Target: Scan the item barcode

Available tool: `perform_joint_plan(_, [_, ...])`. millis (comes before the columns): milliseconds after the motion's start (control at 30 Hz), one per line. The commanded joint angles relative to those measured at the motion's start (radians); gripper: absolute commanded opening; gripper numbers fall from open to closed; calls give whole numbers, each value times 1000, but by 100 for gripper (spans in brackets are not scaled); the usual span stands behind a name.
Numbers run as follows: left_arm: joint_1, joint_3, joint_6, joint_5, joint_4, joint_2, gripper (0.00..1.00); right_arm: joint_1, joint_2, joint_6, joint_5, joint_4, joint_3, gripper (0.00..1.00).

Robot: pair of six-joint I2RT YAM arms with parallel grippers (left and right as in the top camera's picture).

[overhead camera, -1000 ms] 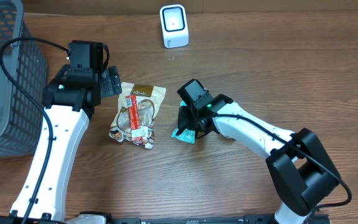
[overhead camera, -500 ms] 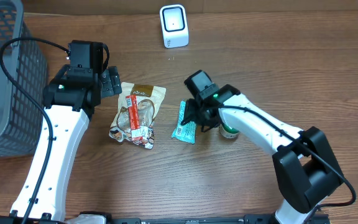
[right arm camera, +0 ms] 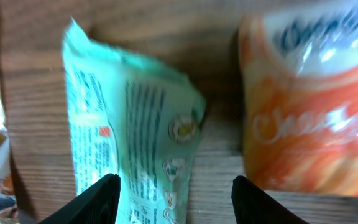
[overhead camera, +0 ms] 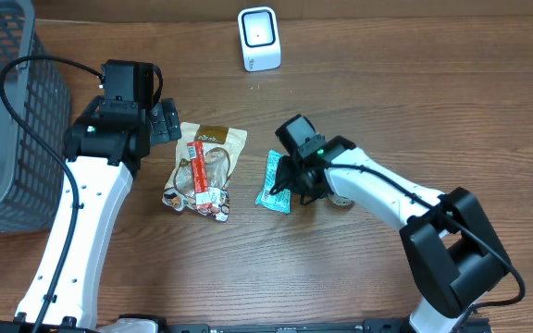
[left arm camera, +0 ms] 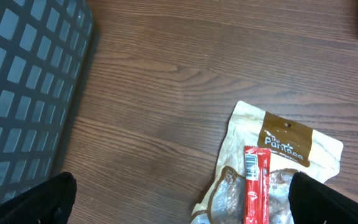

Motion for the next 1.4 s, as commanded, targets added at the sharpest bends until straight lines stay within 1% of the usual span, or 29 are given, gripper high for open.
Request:
perform_joint_plan(0, [0, 18, -2, -13, 1, -5, 100, 38, -14, 80, -21, 43, -52, 59])
perform_joint_plan(233, [-1, 18, -2, -13, 1, -5, 100, 106, -14, 97, -127, 169, -84, 59])
perform_joint_plan(400, [-1, 18, -2, -13, 1, -5, 100, 167, -14, 96, -137, 238, -84, 60])
perform_joint_plan(500, [0, 18, -2, -13, 1, -5, 100, 190, -14, 95, -137, 246, -84, 60])
perform_joint_plan(600, [0, 17, -2, -13, 1, -5, 100, 193, -21, 92, -164, 211, -69, 59])
perform_joint_plan(667, [-1, 17, -2, -13, 1, -5, 100, 173, -44, 86, -186, 142, -23, 59])
perform_joint_plan(800, [0, 17, -2, -13, 1, -5, 100, 116, -108, -40, -181, 3, 81, 59])
perform_joint_plan(867, [0, 18, -2, -13, 1, -5, 100, 85, -135, -84, -181, -33, 107, 59])
perform_joint_plan(900, [-1, 17, -2, -13, 1, -5, 100, 66, -150, -104, -178, -35, 111, 59])
perform_joint_plan(1033, [0, 18, -2, -13, 1, -5, 100, -4, -156, -106, -114, -63, 105, 59])
perform_joint_plan(1167, [0, 18, -2, -13, 1, -5, 100, -60, -135, -103, -127, -82, 74, 59])
perform_joint_plan(1367, [0, 17, -2, -13, 1, -5, 100, -68, -81, -103, -129, -62, 23, 59])
